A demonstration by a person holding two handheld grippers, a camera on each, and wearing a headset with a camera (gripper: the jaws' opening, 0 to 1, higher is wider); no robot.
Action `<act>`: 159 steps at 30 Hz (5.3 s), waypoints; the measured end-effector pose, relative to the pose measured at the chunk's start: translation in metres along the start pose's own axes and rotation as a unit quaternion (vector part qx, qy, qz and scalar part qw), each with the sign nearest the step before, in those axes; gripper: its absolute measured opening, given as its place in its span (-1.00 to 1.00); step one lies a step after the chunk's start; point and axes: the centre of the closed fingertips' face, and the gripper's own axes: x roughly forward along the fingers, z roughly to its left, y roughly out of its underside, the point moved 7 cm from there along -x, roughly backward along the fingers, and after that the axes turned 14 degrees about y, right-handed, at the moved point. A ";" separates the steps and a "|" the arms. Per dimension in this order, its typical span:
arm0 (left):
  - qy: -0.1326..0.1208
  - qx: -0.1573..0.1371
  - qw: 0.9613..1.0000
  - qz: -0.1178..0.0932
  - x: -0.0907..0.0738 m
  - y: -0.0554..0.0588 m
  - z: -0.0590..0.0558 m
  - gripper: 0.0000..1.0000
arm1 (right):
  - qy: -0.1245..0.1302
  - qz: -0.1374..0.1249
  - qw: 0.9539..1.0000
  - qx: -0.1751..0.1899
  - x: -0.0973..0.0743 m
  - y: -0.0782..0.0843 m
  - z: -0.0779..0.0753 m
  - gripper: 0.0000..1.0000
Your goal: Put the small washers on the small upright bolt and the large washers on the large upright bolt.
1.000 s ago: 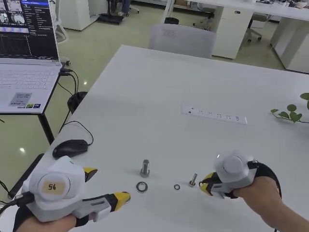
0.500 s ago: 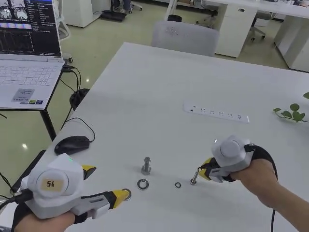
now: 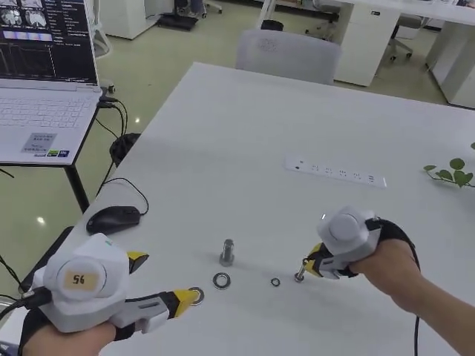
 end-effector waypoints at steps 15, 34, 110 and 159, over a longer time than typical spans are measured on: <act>-0.001 -0.001 1.000 0.000 -0.001 0.000 0.001 0.26 | -0.007 0.012 1.000 -0.012 0.005 0.000 0.001 -0.72; -0.005 -0.003 1.000 0.001 -0.004 0.003 0.002 0.26 | -0.026 0.032 0.999 -0.025 0.026 0.007 0.009 -0.72; -0.010 -0.004 1.000 -0.004 -0.013 0.006 0.001 0.26 | -0.022 0.013 0.999 -0.037 0.047 -0.017 0.056 -0.60; -0.006 -0.005 1.000 -0.004 -0.010 0.007 -0.002 0.25 | -0.049 0.039 0.998 -0.015 0.053 -0.011 0.068 -0.62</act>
